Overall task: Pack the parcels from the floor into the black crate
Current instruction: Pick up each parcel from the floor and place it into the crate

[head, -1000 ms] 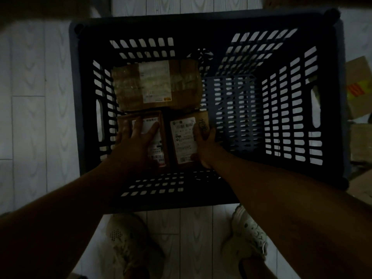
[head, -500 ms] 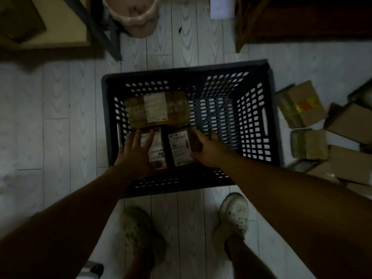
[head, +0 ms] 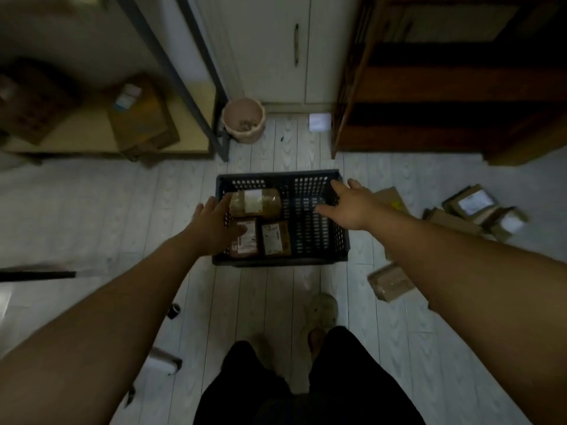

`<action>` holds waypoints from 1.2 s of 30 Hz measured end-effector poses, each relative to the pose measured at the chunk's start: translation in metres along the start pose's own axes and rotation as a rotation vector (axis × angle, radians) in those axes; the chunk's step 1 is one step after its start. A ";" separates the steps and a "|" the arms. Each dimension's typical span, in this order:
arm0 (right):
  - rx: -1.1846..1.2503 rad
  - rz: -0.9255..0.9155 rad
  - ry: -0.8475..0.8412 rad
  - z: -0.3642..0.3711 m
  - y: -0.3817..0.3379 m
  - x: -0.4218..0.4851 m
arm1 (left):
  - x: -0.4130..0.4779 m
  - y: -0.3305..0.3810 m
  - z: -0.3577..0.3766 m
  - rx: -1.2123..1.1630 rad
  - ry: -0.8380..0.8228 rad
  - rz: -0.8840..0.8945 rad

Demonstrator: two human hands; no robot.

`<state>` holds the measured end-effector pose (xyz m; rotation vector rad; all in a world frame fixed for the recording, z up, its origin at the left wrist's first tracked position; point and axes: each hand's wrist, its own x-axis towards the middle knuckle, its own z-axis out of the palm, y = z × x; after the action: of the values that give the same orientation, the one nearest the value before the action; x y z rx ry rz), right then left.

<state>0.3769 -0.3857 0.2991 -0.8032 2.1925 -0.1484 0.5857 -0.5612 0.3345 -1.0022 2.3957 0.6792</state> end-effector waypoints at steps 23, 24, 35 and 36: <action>-0.204 0.269 0.578 -0.090 0.154 -0.413 | -0.247 0.241 -0.040 0.097 0.205 0.449; -0.214 0.276 0.590 -0.092 0.173 -0.429 | -0.255 0.264 -0.031 0.109 0.208 0.471; -0.149 0.483 0.583 -0.089 0.394 -0.582 | -0.326 0.505 0.103 0.147 0.084 0.642; -0.124 0.495 0.578 -0.088 0.409 -0.587 | -0.326 0.515 0.115 0.166 0.059 0.641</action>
<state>0.4011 0.2727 0.5916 -0.2684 2.9019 0.0090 0.4334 -0.0074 0.5682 -0.1703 2.7795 0.6430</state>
